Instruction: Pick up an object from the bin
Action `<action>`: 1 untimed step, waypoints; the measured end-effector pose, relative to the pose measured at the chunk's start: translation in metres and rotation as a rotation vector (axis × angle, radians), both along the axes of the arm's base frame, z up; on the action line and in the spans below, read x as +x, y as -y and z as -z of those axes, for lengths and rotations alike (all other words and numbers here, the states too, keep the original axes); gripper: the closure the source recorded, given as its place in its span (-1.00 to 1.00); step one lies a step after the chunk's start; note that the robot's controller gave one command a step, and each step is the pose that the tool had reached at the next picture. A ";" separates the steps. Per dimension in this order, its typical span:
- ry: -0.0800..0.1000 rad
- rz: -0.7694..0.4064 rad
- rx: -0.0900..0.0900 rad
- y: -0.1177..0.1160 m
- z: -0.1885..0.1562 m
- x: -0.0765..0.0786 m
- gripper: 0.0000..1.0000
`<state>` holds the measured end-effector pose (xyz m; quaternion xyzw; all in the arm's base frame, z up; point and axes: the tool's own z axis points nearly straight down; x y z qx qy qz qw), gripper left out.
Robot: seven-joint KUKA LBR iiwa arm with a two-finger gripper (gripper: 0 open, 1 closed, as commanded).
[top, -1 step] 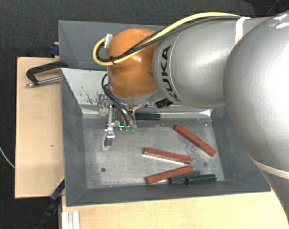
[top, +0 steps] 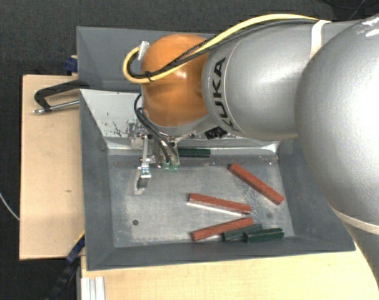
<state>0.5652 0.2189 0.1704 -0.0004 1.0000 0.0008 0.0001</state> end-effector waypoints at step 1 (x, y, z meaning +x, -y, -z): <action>0.000 0.011 0.001 0.054 0.008 0.009 -1.00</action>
Offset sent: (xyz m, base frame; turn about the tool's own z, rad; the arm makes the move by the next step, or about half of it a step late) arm 0.0104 -0.1047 -0.0192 0.1290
